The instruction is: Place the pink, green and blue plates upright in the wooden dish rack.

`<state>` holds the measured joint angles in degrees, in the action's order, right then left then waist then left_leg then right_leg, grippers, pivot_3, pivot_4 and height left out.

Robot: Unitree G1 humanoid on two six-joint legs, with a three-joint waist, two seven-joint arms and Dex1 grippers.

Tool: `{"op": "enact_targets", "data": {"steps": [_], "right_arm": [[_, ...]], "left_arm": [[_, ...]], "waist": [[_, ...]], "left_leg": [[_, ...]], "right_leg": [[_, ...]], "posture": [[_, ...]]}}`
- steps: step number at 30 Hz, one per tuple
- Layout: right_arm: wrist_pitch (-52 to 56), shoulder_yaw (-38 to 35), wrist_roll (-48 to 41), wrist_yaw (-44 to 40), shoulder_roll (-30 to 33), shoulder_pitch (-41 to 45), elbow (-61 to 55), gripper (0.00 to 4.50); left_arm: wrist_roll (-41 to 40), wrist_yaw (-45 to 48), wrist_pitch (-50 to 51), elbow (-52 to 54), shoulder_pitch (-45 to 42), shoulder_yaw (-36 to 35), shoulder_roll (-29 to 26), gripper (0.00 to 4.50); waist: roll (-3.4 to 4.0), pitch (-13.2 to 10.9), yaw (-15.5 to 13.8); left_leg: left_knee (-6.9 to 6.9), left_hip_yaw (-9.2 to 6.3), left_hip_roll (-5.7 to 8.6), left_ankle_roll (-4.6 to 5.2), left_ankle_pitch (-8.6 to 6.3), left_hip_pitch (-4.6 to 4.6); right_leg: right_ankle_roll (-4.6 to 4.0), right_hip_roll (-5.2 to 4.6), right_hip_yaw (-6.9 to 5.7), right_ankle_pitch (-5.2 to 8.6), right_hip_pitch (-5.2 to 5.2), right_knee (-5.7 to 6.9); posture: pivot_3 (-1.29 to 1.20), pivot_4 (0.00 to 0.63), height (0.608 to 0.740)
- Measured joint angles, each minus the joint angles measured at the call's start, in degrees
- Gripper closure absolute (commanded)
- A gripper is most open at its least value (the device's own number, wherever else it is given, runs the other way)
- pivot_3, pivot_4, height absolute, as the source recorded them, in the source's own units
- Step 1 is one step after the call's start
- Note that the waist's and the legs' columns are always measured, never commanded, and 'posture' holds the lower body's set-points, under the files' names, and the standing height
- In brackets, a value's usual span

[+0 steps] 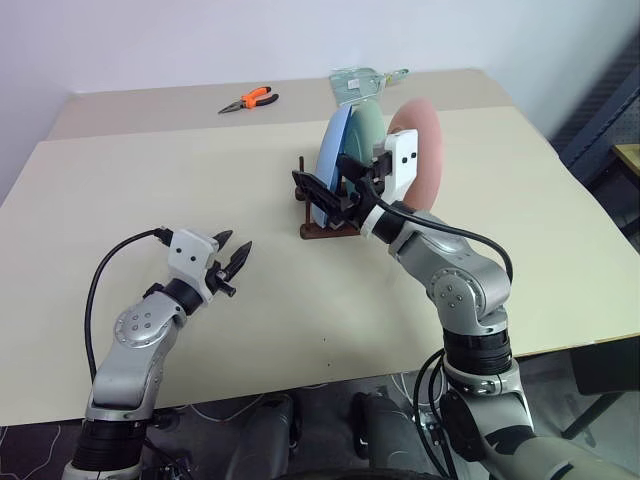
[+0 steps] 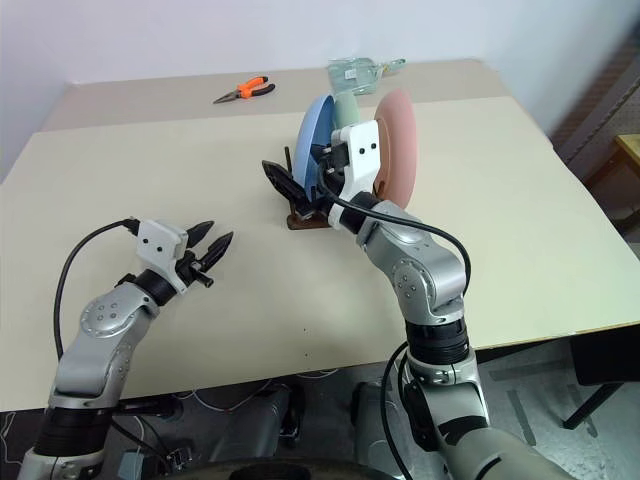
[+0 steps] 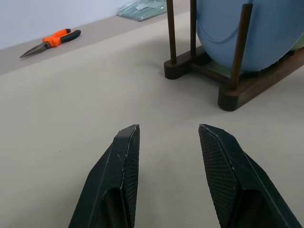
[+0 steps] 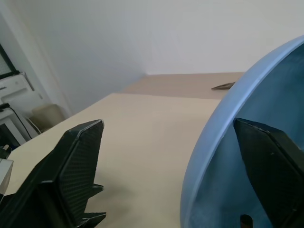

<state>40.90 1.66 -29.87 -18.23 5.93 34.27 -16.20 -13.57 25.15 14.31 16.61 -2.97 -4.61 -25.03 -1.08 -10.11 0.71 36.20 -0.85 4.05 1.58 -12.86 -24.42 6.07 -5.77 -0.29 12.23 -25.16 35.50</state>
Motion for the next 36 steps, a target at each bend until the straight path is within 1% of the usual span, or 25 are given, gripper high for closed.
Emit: {"op": "enact_targets", "data": {"steps": [3,4,6,11,13,18,21,31,33,36], "right_arm": [[0.4,0.0,0.0,0.3,0.3,1.4,0.1,0.05],[0.9,0.0,0.0,0.7,0.2,2.2,0.5,0.28],[1.5,-0.2,0.0,1.5,0.1,3.3,1.4,0.91],[3.5,-1.1,-0.5,2.9,-0.4,3.7,2.7,3.56],[4.7,-2.0,-1.6,3.5,-1.1,3.7,2.7,4.48],[8.3,-7.1,-7.7,6.7,-4.9,4.6,2.7,4.48],[10.0,-10.0,-11.3,9.0,-6.0,5.8,2.7,4.48],[12.6,-11.9,-17.9,11.7,-5.5,6.0,1.1,4.48],[12.8,-12.1,-19.2,11.7,-4.7,6.0,0.0,4.48],[13.5,-11.8,-21.3,9.9,-1.7,6.4,-1.9,4.48]], "left_arm": [[0.4,0.1,0.0,0.0,0.0,0.6,0.3,2.50],[0.5,0.1,0.0,0.0,0.0,0.9,0.4,2.50],[0.5,0.2,0.0,0.0,-0.1,1.1,0.5,2.50],[0.5,0.1,0.0,0.0,0.0,1.1,0.5,2.50],[0.5,0.0,0.0,0.0,0.0,1.1,0.5,2.50],[0.6,-0.1,0.0,0.0,0.0,1.1,0.6,2.50],[0.6,-0.3,0.0,0.0,0.0,1.2,0.6,2.50],[0.8,-0.2,0.0,0.0,0.0,1.4,0.7,2.50],[0.9,-0.2,0.0,0.0,0.0,1.5,0.7,2.50],[1.2,-0.1,0.0,-0.1,0.0,1.5,0.7,2.50]], "waist": [[0.00,0.0,0.0],[0.00,0.0,0.0],[0.00,0.0,0.0],[0.00,0.0,0.0],[0.00,0.0,0.0],[0.05,0.0,0.1],[0.05,0.0,0.1],[0.05,0.0,0.1],[0.05,0.0,0.1],[0.06,0.0,0.1]], "left_leg": [[0.00,0.00,0.00,0.00,0.00,0.00],[0.00,0.00,0.00,0.00,0.00,0.00],[-0.01,0.00,0.00,0.00,0.00,0.00],[-0.01,0.00,0.00,0.00,0.00,-0.01],[-0.01,0.00,0.00,0.00,0.00,-0.01],[-0.02,0.00,-0.01,0.00,0.00,-0.02],[-0.02,0.00,-0.01,0.00,0.00,-0.02],[-0.02,0.00,-0.01,0.02,0.01,-0.02],[-0.01,0.00,-0.01,0.02,0.01,-0.02],[-0.01,0.00,-0.01,0.02,0.01,-0.02]], "right_leg": [[0.00,0.00,0.00,0.00,0.00,0.00],[0.00,0.00,0.00,0.00,0.00,0.00],[0.00,0.00,0.00,0.00,0.00,0.00],[0.00,-0.01,0.01,0.00,0.00,0.00],[0.00,-0.01,0.02,0.00,-0.01,0.00],[0.00,0.00,0.02,0.00,-0.04,0.02],[0.00,0.00,0.02,0.00,-0.04,0.02],[0.00,-0.01,0.02,0.00,-0.03,0.01],[0.00,-0.01,0.02,0.00,-0.03,0.02],[0.00,-0.02,0.02,0.00,-0.02,0.01]], "posture": [[0.00,0.150,0.719],[0.00,0.150,0.719],[0.00,0.150,0.719],[0.00,0.150,0.719],[0.00,0.150,0.719],[0.00,0.150,0.719],[0.00,0.150,0.719],[0.00,0.150,0.719],[0.00,0.150,0.719],[0.00,0.150,0.719]]}}
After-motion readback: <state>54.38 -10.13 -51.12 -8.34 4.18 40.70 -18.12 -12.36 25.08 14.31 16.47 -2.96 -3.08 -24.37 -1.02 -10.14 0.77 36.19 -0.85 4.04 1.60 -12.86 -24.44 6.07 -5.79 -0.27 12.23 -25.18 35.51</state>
